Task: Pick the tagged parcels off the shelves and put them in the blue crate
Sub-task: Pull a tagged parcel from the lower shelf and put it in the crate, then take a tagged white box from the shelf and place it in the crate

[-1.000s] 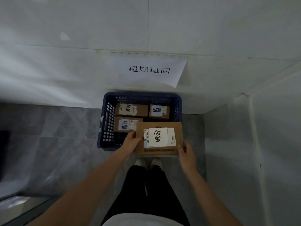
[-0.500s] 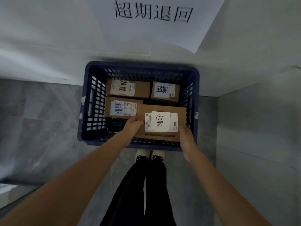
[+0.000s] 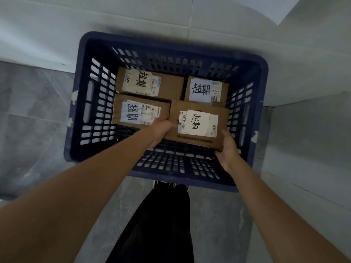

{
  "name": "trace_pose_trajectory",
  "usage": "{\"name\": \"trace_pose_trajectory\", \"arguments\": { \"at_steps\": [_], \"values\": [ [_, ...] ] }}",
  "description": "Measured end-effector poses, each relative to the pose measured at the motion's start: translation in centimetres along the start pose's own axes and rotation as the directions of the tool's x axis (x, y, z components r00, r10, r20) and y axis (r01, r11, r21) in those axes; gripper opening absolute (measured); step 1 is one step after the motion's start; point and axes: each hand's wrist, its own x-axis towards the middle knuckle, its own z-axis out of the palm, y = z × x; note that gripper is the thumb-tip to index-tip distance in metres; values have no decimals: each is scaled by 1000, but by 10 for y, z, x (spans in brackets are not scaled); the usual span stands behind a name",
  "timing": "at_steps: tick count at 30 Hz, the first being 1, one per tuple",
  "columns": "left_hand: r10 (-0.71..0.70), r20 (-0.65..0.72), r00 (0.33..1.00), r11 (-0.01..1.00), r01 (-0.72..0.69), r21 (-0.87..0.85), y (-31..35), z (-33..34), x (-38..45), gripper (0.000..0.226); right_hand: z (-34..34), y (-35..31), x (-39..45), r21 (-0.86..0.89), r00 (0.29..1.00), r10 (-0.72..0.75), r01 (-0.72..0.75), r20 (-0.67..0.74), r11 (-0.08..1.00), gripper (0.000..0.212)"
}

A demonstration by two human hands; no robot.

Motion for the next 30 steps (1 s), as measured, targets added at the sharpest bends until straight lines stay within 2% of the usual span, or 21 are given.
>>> {"name": "trace_pose_trajectory", "arguments": {
  "at_steps": [5,7,12,16,20,24,26,28,30],
  "values": [
    [-26,25,999,999,26,25,-1,0,11,60,1,3,16,-3,999,32,-32,14,999,15],
    [-34,24,999,997,32,63,-2,-2,15,63,2,6,23,-28,999,34,-33,19,999,15],
    [-39,0,999,983,39,177,-7,-3,23,76,7,10,30,-154,999,29,-31,-14,988,72],
    [-20,-64,998,971,35,235,-7,2,22,73,6,7,30,-261,998,38,-48,-45,964,86],
    [3,-130,991,968,30,248,0,7,13,76,18,-10,24,-295,995,41,-66,-89,953,90],
    [130,-197,972,929,-50,368,22,7,-15,64,38,-40,-9,-316,991,-61,21,-116,949,81],
    [181,-168,969,869,-78,490,40,4,-40,52,45,-62,-37,-368,994,-72,37,-82,929,63],
    [215,-127,968,784,-93,614,60,-1,-71,40,50,-84,-70,-502,994,-102,77,-23,861,37],
    [236,-96,967,712,-105,694,84,-7,-108,36,55,-109,-109,-644,976,-217,186,31,742,32]
  ]
}}
